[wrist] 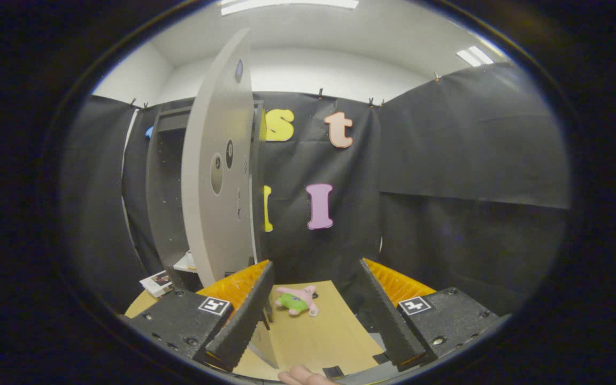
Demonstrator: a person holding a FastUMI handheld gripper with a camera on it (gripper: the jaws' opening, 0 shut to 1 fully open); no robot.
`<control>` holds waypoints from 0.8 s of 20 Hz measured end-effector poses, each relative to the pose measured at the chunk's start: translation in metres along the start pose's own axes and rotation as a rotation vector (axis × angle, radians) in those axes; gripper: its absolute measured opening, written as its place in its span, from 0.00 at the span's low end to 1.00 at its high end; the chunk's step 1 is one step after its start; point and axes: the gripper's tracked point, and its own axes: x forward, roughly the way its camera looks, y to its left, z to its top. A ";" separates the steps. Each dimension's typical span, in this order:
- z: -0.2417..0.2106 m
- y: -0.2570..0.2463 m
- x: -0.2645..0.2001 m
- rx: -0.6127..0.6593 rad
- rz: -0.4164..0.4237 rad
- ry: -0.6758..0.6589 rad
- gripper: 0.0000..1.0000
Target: Open the shoe cabinet door, grab the shoes and put them into the shoe cabinet, then close the shoe cabinet door.
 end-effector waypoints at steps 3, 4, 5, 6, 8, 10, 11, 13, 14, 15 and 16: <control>-0.013 0.003 0.016 -0.020 0.039 0.051 0.99; -0.013 0.012 0.024 -0.014 0.067 0.035 0.98; -0.015 0.014 0.025 -0.026 0.079 0.039 0.97; -0.011 0.016 0.023 -0.032 0.070 0.026 0.95; -0.012 0.019 0.021 -0.049 0.049 0.023 0.92; -0.012 0.033 0.015 -0.046 0.053 0.022 0.92; -0.013 0.041 0.010 -0.043 0.063 0.029 0.92; -0.016 0.057 0.008 -0.029 0.083 0.039 0.92; -0.018 0.066 0.008 -0.018 0.091 0.041 0.92; -0.019 0.074 0.006 -0.009 0.095 0.046 0.92; -0.018 0.084 0.004 -0.010 0.097 0.046 0.92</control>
